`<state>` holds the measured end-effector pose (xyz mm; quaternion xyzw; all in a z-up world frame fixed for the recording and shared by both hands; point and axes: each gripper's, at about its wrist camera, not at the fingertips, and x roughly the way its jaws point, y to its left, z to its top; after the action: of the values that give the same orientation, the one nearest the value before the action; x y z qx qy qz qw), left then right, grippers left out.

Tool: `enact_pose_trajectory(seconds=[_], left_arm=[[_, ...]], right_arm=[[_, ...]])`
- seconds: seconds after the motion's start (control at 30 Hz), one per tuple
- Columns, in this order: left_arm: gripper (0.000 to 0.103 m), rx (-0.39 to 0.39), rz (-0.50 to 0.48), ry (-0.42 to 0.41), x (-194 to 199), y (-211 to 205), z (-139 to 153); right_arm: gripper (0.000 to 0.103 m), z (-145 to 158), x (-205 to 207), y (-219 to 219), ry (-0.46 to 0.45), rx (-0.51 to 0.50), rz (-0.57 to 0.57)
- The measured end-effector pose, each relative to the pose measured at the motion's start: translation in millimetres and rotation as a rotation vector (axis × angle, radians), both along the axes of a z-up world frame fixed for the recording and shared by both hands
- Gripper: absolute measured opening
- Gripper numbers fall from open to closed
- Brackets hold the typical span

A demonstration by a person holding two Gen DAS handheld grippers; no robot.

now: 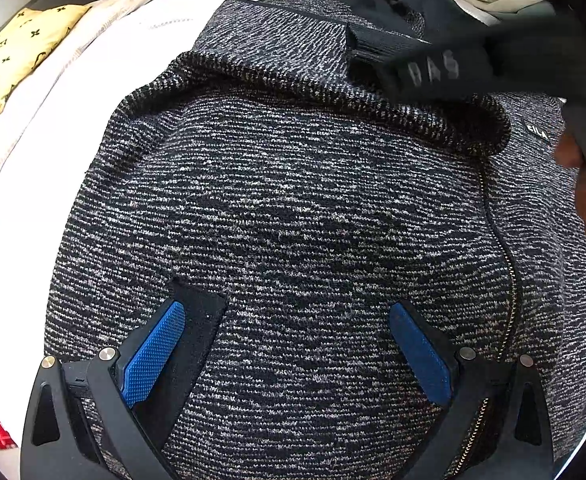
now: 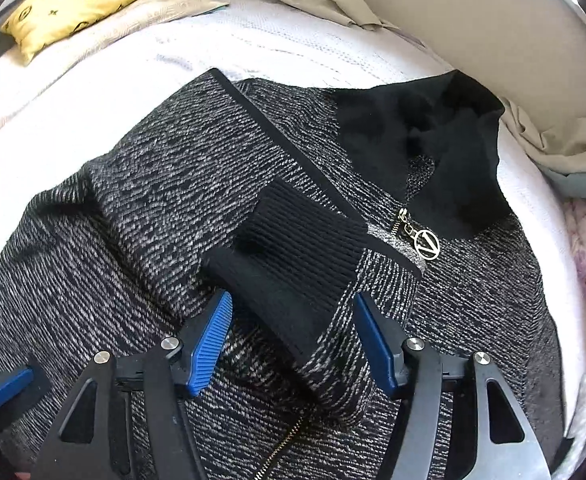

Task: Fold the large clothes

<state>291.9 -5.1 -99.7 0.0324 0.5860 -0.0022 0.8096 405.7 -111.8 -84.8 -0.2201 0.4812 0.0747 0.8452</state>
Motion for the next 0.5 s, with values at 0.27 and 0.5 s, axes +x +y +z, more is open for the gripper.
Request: enact_pose_trajectory(seconds=[0.27,0.5], left_arm=[[0.103,0.000,0.000,0.002,2,-3,-2],[0.103,-0.001,0.001,0.004,-1,-4,-2]], right_arm=[[0.033,-14,22,-10,-0.041,-0.102,-0.063],[0.003,6,50,-20,-0.117,-0.141,-0.133]])
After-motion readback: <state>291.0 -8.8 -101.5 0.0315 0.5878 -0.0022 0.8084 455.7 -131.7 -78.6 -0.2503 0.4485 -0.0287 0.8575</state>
